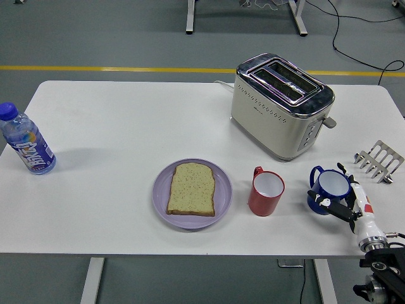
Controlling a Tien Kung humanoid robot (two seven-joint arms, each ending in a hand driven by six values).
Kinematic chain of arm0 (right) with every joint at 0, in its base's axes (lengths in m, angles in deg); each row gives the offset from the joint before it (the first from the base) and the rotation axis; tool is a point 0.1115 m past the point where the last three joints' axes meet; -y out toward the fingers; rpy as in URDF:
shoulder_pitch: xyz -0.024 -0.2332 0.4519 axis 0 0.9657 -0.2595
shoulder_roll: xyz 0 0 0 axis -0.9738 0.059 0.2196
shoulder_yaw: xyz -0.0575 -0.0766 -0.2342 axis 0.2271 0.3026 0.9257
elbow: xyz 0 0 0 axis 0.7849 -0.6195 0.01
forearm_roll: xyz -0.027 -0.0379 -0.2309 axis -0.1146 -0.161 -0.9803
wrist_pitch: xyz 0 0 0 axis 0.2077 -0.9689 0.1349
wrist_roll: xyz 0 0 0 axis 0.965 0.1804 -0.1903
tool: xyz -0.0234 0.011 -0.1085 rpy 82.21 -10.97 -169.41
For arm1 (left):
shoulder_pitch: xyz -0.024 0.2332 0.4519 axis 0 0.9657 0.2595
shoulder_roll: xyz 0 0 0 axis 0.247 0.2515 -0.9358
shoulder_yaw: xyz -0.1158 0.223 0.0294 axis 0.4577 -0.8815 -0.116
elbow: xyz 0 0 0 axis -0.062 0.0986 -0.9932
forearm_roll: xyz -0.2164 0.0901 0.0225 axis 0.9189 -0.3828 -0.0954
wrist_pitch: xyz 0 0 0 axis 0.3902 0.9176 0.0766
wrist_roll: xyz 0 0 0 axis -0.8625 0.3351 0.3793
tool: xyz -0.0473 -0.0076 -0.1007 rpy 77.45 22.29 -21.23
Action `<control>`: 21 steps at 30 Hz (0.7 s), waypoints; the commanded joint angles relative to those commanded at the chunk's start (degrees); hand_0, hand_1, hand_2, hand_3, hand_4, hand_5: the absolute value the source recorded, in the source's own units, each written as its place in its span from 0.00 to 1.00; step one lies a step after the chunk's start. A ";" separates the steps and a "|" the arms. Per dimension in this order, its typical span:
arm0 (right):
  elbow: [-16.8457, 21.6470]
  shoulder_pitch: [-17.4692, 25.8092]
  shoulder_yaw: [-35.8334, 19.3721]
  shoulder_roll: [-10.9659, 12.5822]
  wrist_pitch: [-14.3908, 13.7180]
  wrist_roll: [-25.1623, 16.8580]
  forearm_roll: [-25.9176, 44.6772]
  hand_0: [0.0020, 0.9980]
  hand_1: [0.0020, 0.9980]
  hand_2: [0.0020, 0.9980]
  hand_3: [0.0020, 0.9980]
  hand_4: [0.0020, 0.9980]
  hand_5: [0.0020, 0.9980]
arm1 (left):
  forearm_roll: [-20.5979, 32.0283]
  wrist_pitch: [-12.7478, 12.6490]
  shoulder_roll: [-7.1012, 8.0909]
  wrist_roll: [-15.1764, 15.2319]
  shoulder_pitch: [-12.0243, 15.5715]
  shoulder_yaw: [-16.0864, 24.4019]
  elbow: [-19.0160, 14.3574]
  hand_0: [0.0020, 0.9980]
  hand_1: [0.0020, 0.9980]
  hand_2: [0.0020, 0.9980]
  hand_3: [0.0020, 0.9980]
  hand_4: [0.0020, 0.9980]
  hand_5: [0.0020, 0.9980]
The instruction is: Pick up the cup,pour liquid into bread,place the cup on the desk
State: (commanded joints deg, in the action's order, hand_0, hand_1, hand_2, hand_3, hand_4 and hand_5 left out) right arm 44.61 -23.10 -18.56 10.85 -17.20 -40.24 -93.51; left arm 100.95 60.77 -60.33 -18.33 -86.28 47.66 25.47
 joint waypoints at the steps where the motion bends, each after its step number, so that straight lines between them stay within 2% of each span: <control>1: -0.08 -0.05 0.08 -0.01 0.00 -0.01 0.04 0.94 0.81 0.90 0.95 1.00 0.18 | -0.01 0.00 0.00 0.00 0.01 0.02 0.00 0.69 0.76 0.77 0.61 0.40 1.00; 9: -0.48 -0.25 0.39 -0.04 -0.26 -0.26 0.47 0.92 0.79 0.89 0.93 1.00 0.17 | -0.24 -0.05 -0.09 -0.07 0.09 0.19 0.01 0.69 0.76 0.77 0.61 0.40 1.00; 10: -0.60 -0.30 0.44 -0.04 -0.35 -0.26 0.53 0.89 0.77 0.87 0.90 0.99 0.16 | -0.28 -0.06 -0.10 -0.09 0.09 0.23 0.00 0.69 0.76 0.77 0.61 0.40 1.00; 15: -0.91 -0.38 0.58 -0.03 -0.64 -0.17 0.63 0.89 0.77 0.87 0.90 0.99 0.16 | -0.60 -0.13 -0.14 -0.19 0.11 0.43 -0.01 0.69 0.76 0.77 0.61 0.40 1.00; 16: -0.96 -0.37 0.61 -0.03 -0.78 -0.20 0.70 0.84 0.74 0.86 0.86 0.97 0.15 | -0.68 -0.14 -0.14 -0.21 0.11 0.48 -0.02 0.69 0.76 0.77 0.61 0.40 1.00; 21: -1.35 -0.39 0.81 -0.07 -0.87 -0.04 0.74 0.84 0.74 0.86 0.86 0.97 0.15 | -1.20 -0.21 -0.18 -0.34 0.19 0.84 -0.02 0.69 0.76 0.77 0.61 0.40 1.00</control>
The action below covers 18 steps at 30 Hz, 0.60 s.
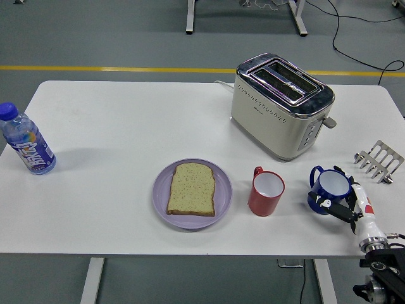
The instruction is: Pick up the cup,pour liquid into bread,place the cup on the desk
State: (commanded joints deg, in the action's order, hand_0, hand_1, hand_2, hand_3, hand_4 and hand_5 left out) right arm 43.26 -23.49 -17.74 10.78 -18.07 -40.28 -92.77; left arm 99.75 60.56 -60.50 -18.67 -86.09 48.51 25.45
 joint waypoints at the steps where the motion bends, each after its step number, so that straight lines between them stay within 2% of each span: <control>1: -0.04 0.00 0.02 -0.01 -0.01 -0.02 -0.01 0.82 0.72 0.83 0.84 0.97 0.15 | -0.07 0.00 0.00 -0.01 0.02 0.05 0.00 0.69 0.76 0.77 0.61 0.40 1.00; 18: -0.94 -0.50 0.68 -0.19 0.87 -1.48 2.01 0.80 0.69 0.79 0.81 0.94 0.12 | 0.53 0.16 0.05 0.26 0.13 -0.27 0.04 0.69 0.76 0.77 0.61 0.40 1.00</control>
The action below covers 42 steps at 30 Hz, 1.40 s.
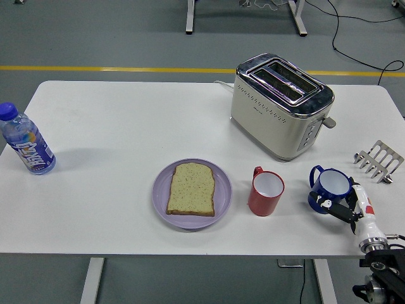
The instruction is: Pick up the cup,pour liquid into bread,place the cup on the desk
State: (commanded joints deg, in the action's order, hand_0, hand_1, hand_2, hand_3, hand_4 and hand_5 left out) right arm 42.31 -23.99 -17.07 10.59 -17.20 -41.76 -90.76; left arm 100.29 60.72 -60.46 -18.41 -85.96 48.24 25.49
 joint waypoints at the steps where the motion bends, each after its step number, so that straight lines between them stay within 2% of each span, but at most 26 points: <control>1: -0.12 -0.09 0.10 -0.03 0.03 -0.06 0.19 0.80 0.69 0.79 0.81 0.94 0.12 | 0.10 0.01 0.01 0.03 -0.01 -0.05 0.01 0.69 0.76 0.77 0.61 0.40 1.00; 19: -0.78 -0.87 1.65 0.07 0.25 -2.40 5.10 0.79 0.67 0.76 0.78 0.91 0.09 | 0.91 0.06 0.09 0.22 -0.16 -0.54 0.01 0.69 0.76 0.77 0.61 0.40 1.00; 20: -0.79 -0.87 1.66 0.07 0.25 -2.45 5.21 0.75 0.64 0.72 0.75 0.88 0.05 | 0.93 0.06 0.09 0.22 -0.16 -0.54 0.01 0.69 0.76 0.77 0.61 0.40 1.00; 25: -0.98 -0.98 1.82 0.04 0.25 -3.06 6.10 0.75 0.64 0.72 0.75 0.88 0.05 | 1.10 0.08 0.10 0.27 -0.17 -0.66 0.01 0.69 0.76 0.77 0.61 0.40 1.00; 26: -1.01 -0.99 1.84 0.04 0.26 -3.11 6.19 0.72 0.62 0.69 0.73 0.86 0.01 | 1.11 0.08 0.10 0.28 -0.17 -0.67 0.01 0.69 0.76 0.77 0.61 0.40 1.00; 42: -1.06 -1.01 1.89 -0.01 0.07 -4.20 7.55 0.68 0.58 0.65 0.69 0.81 0.00 | 1.40 0.09 0.16 0.37 -0.18 -0.83 -0.02 0.69 0.76 0.77 0.61 0.40 1.00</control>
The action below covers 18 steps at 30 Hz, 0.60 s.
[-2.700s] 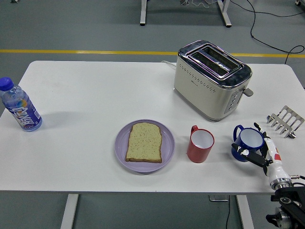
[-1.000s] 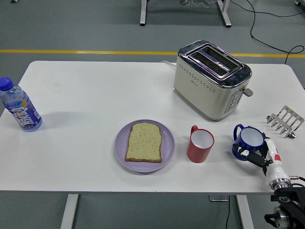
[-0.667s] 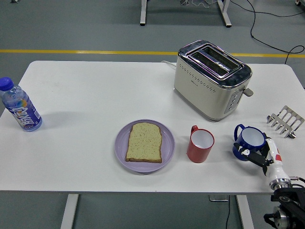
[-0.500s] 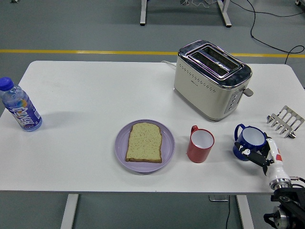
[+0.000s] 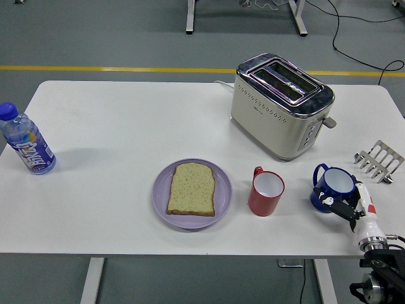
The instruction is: Pick up the cup,pour liquid into bread,place the cup on the desk
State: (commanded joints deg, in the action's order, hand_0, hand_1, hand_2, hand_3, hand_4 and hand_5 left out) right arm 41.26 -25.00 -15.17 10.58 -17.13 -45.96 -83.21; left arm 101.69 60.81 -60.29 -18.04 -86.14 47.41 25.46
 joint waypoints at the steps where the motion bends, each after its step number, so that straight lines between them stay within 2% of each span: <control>1: 0.01 0.02 -0.02 -0.01 -0.03 -0.05 0.08 0.68 0.58 0.65 0.69 0.81 0.00 | -0.03 0.00 0.01 -0.01 0.01 0.01 0.00 0.69 0.76 0.77 0.61 0.40 1.00; 7: 0.10 0.07 0.00 -0.01 -0.17 -0.28 0.54 0.66 0.57 0.64 0.68 0.81 0.00 | 0.02 0.01 0.02 0.02 0.06 -0.02 -0.01 0.69 0.76 0.77 0.61 0.40 1.00; 8: 0.14 0.08 -0.01 0.00 -0.25 -0.39 0.66 0.63 0.56 0.61 0.65 0.81 0.00 | 0.00 0.00 0.02 0.01 0.06 -0.01 -0.01 0.69 0.76 0.77 0.61 0.40 1.00; 13: 0.29 0.18 -0.29 0.00 -0.47 -0.61 0.87 0.63 0.56 0.61 0.65 0.81 0.00 | 0.01 -0.04 0.01 -0.01 0.05 0.00 -0.04 0.69 0.76 0.77 0.61 0.40 1.00; 14: 0.34 0.22 -0.43 -0.02 -0.54 -0.59 0.84 0.59 0.52 0.58 0.61 0.80 0.00 | -0.15 -0.08 0.00 -0.09 0.05 0.11 -0.05 0.69 0.76 0.77 0.61 0.40 1.00; 18: 0.48 0.37 -0.77 -0.01 -0.64 -0.48 0.72 0.59 0.52 0.58 0.61 0.80 0.00 | -0.30 -0.15 -0.03 -0.15 0.10 0.24 -0.07 0.69 0.76 0.77 0.61 0.40 1.00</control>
State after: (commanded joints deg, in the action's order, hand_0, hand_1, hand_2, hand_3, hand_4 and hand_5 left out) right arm 41.73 -24.62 -15.94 10.57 -17.78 -46.44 -82.48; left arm 101.38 60.65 -60.33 -18.20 -86.05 47.65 25.39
